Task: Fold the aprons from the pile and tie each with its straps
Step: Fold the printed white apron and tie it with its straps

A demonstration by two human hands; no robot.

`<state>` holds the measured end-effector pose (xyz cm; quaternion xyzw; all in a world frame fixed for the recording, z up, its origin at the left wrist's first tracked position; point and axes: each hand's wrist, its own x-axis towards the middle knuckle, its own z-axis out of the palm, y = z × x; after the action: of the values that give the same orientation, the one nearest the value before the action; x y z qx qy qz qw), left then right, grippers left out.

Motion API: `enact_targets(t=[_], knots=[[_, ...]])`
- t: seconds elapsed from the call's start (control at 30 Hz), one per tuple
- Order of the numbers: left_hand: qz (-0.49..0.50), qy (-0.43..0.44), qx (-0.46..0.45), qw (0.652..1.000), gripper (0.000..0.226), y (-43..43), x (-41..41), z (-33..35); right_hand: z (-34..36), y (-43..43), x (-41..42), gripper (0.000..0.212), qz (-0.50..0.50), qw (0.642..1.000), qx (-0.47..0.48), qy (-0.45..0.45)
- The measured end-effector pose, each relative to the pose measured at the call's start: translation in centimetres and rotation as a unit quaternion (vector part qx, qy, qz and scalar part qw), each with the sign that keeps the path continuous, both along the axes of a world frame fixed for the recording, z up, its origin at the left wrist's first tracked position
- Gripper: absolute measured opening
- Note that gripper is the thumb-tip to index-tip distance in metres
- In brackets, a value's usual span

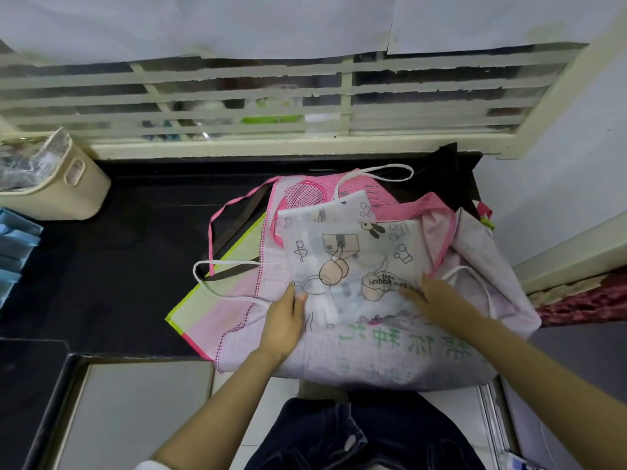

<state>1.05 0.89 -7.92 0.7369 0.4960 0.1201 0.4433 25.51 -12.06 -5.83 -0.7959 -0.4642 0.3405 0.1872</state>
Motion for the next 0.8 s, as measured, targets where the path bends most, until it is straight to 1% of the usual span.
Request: enact_targets(t=[0.03,0.1,0.13,0.17,0.23,0.33,0.37,0.4,0.43,0.47,0.53,0.63,0.7,0.8], knots=[[0.006,0.004,-0.006,1.000,0.019,-0.2,0.0,-0.1,-0.2,0.3,0.0,0.005,0.000,1.000,-0.005,-0.003],[0.020,0.017,-0.014,1.000,0.014,-0.6,0.1,-0.5,-1.1,1.0,-0.1,0.039,-0.007,0.999,-0.042,-0.003],[0.029,0.026,-0.020,0.999,0.014,-0.7,0.3,-0.7,-1.3,1.4,-0.2,0.049,-0.018,0.998,-0.057,0.002],[0.039,0.034,-0.026,0.998,0.014,-0.7,0.4,-0.8,-1.4,1.6,-0.4,0.052,-0.027,0.998,-0.061,0.009],[0.054,0.045,-0.033,0.997,0.017,-0.7,0.7,-0.8,-1.8,2.0,-0.4,0.045,-0.033,0.997,-0.064,0.009],[0.065,0.056,-0.028,0.996,0.014,-0.8,1.0,-0.5,-1.9,1.3,0.2,0.022,-0.019,0.998,-0.063,0.021],[0.071,0.056,-0.027,0.996,0.012,-0.9,1.1,-0.4,-1.8,1.0,0.4,0.028,-0.019,0.997,-0.065,0.034],[0.077,0.055,-0.027,0.995,0.011,-1.1,1.2,-0.5,-1.7,0.6,0.7,0.039,-0.017,0.996,-0.067,0.049],[0.085,0.052,-0.028,0.995,0.011,-1.2,1.3,-0.4,-1.7,0.3,0.9,0.046,-0.012,0.996,-0.070,0.050],[0.096,0.047,-0.030,0.994,0.012,-1.3,1.4,-0.4,-1.6,0.2,0.9,0.047,-0.006,0.997,-0.070,0.043],[0.114,0.032,-0.032,0.992,0.015,-1.6,1.5,-0.2,-1.7,0.3,0.8,0.046,0.013,0.997,-0.074,-0.006],[0.114,0.022,-0.029,0.993,0.017,-1.9,1.3,0.3,-2.0,1.4,0.3,0.039,0.022,0.994,-0.085,-0.068],[0.107,0.036,-0.018,0.993,0.015,-1.8,1.1,0.2,-2.0,2.1,-0.1,0.038,0.029,0.991,-0.095,-0.086],[0.105,0.080,0.002,0.991,0.013,-1.0,1.1,-0.4,-2.5,2.8,-0.1,0.034,0.025,0.990,-0.105,-0.094]])
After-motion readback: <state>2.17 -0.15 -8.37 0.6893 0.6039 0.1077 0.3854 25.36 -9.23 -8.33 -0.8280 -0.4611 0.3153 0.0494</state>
